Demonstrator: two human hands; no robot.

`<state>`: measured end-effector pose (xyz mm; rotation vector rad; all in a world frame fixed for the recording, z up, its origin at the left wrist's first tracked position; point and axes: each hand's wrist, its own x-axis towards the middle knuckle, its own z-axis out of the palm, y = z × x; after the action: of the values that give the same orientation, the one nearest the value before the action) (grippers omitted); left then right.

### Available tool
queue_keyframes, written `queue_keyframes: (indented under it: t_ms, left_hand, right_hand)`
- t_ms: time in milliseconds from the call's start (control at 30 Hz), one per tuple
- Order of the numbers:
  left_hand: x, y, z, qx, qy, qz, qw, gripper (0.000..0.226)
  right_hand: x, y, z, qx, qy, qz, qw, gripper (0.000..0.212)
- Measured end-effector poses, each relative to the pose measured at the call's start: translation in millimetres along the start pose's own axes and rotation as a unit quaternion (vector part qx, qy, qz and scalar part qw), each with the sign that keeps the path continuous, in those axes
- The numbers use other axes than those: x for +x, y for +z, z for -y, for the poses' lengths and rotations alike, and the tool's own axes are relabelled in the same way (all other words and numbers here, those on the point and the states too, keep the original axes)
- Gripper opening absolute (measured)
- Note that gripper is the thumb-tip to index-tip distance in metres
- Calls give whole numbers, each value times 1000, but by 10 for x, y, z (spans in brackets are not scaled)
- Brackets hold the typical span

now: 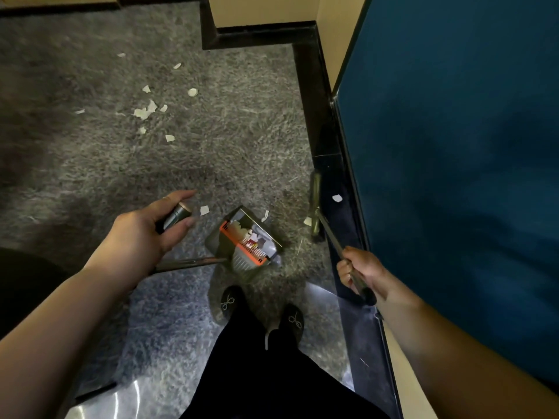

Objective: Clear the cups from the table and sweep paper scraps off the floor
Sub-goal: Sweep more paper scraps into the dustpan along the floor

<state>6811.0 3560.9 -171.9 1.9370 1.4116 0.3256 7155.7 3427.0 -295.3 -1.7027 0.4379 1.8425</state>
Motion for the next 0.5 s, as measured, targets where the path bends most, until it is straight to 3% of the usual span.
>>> queue_keyframes:
  t_ms: [267, 500]
  left_hand:
    - [164, -296, 316, 0, 3, -4, 1000, 48]
    - [346, -542, 522, 9, 31, 3, 999, 48]
  right_hand:
    - [116, 767, 21, 9, -11, 75, 997, 26]
    - [-38, 959, 84, -5, -58, 12, 998, 28]
